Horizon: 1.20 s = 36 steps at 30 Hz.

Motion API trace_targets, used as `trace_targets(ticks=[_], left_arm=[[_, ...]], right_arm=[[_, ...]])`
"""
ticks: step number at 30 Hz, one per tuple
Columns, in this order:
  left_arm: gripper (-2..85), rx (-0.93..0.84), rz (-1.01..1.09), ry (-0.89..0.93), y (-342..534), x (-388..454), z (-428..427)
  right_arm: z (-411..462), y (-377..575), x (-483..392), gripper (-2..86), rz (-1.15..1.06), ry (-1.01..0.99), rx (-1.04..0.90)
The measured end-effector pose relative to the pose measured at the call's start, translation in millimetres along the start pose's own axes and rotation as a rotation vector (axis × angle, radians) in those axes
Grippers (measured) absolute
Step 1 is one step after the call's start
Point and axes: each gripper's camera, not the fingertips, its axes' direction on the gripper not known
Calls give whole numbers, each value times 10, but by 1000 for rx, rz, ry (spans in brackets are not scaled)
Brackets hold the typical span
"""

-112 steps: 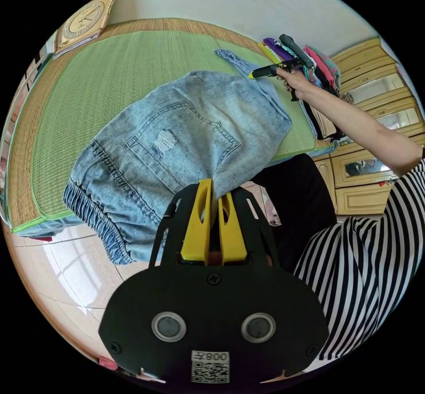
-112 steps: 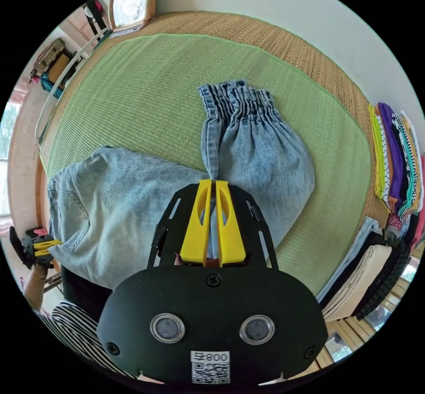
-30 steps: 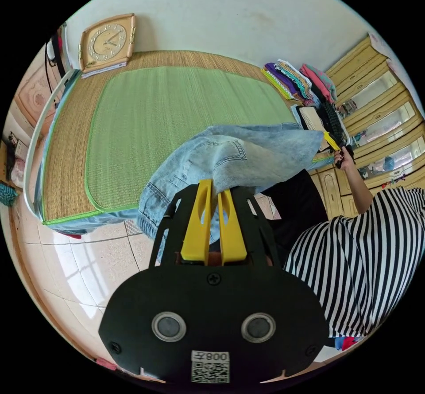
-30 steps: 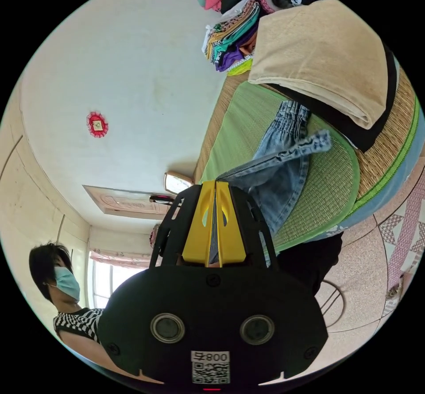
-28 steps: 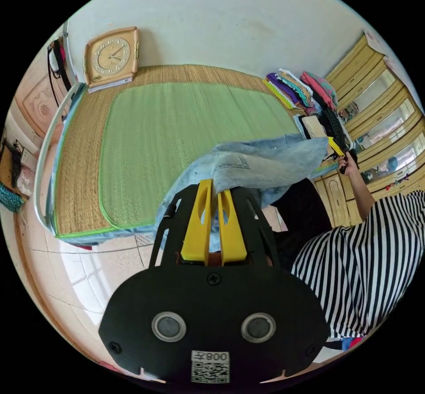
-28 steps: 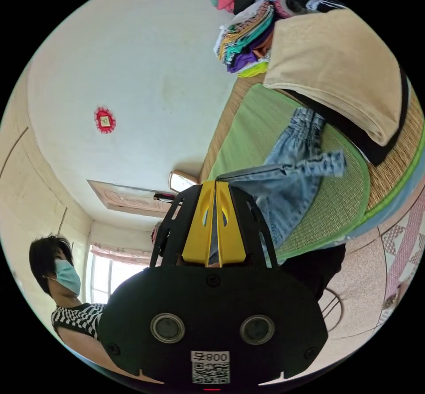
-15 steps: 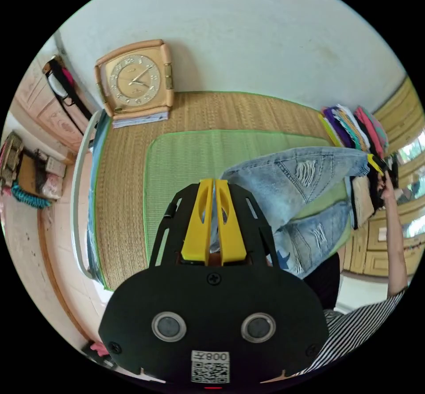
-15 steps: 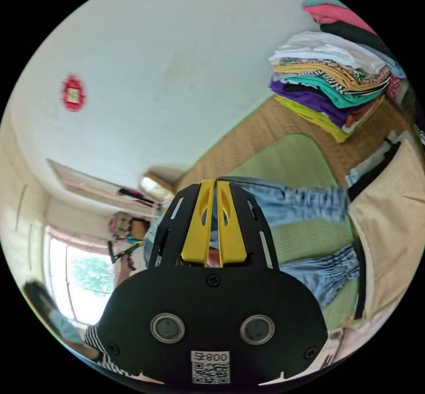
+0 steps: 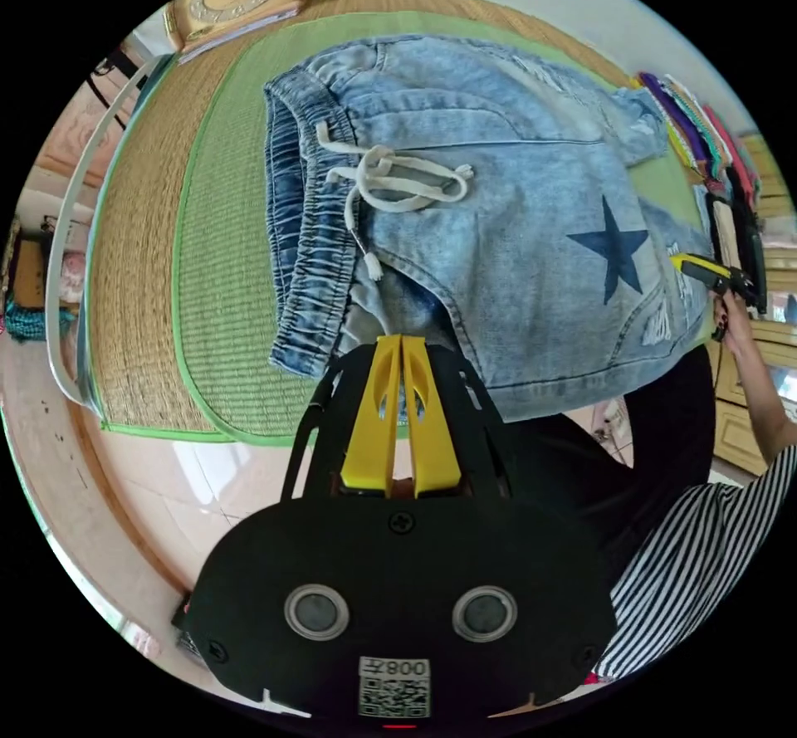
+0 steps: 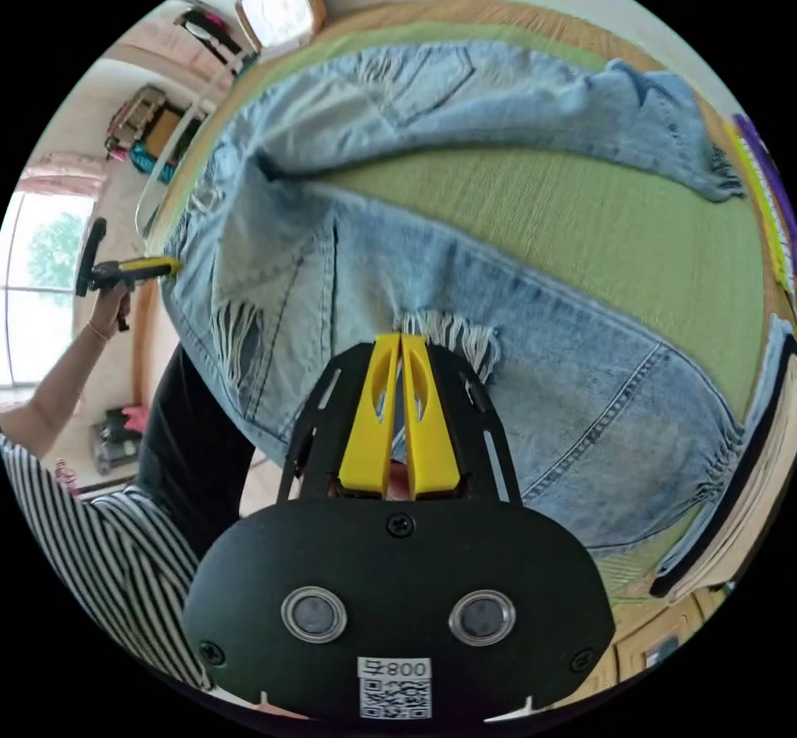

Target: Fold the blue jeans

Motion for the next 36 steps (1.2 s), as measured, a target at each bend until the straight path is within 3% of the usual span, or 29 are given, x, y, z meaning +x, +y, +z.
trace_targets(ticks=[4,8,12,14,18,21,24,29,31,36], left_arm=[[-1,-19,-66,-140,-168,-112,66],[0,6,-161,-83,-240,-277,125],[0,116,-116,-82,-274,13,42],[0,183,-64,14,-289,217,-6],[0,199,66,-21,-422,779,55],[0,252,52,-96,-490,991,74],[1,299,129,34,-606,1194,115],[1,167,188,60,-991,1535,530],[1,222,186,118,-1105,1649,519],[1,375,258,281,-1470,2059,401]], right_arm=[[21,-91,-279,1,-3,-7,-1],[69,-150,-529,2,-29,-57,-21],[11,-176,-626,2,2,-63,-10],[-79,-141,-594,2,34,-74,7],[-454,197,-353,1,171,22,115],[-617,567,2,1,352,95,147],[-609,877,336,1,500,162,120],[-669,1008,641,0,568,40,197],[-748,937,658,0,566,196,151],[-1113,826,784,0,508,118,309]])
